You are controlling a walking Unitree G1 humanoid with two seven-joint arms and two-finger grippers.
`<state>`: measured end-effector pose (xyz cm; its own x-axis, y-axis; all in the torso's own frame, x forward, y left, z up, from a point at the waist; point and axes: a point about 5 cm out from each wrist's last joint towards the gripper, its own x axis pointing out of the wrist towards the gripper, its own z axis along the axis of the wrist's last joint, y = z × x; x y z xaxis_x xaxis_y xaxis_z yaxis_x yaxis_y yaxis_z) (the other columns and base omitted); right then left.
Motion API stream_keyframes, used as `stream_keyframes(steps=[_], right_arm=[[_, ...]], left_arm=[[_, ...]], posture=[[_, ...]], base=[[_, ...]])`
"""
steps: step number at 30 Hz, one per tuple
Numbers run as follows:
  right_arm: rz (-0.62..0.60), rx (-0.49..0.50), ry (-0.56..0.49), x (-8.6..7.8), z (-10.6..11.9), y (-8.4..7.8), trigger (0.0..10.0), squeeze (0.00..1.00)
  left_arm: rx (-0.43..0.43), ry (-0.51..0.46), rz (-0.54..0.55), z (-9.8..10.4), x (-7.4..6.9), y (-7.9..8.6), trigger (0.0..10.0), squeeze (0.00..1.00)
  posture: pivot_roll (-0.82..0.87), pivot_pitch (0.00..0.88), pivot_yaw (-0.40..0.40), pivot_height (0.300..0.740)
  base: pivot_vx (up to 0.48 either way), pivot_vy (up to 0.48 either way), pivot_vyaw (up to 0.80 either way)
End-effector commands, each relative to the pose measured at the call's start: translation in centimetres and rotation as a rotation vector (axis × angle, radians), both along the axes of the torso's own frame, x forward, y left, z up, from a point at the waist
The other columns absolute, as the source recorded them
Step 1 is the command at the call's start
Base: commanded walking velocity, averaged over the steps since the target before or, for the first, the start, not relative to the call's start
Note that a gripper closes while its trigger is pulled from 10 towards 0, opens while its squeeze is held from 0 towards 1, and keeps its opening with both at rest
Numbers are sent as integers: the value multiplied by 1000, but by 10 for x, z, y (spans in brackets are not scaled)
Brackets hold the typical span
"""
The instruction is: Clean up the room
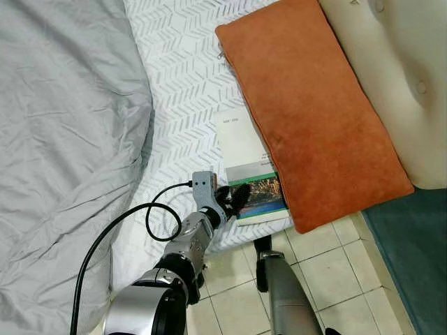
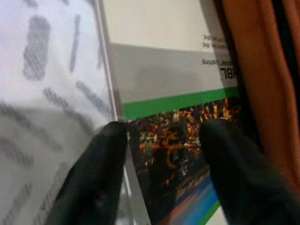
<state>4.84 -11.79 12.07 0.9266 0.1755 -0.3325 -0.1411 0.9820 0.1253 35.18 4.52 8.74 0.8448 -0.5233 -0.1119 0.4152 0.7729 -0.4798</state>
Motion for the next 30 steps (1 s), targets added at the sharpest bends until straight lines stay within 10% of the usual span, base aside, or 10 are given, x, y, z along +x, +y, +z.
stream_keyframes(steps=[1, 18, 30], right_arm=[[28, 5, 80, -11, -10, 6, 10000, 0], [33, -4, 103, -16, -14, 6, 10000, 0], [38, -8, 72, -2, -24, 5, 10000, 0]], left_arm=[[-155, 171, -172, -19, -52, -92, 0, 0], [-55, 224, -172, -44, -69, -89, 0, 0], [79, -10, 22, -41, -40, -9, 0, 0]], posture=[[-434, 749, 60, 740], [-428, 754, 60, 740], [-357, 696, 96, 740]], base=[[0, 0, 0], [0, 0, 0], [0, 0, 0]])
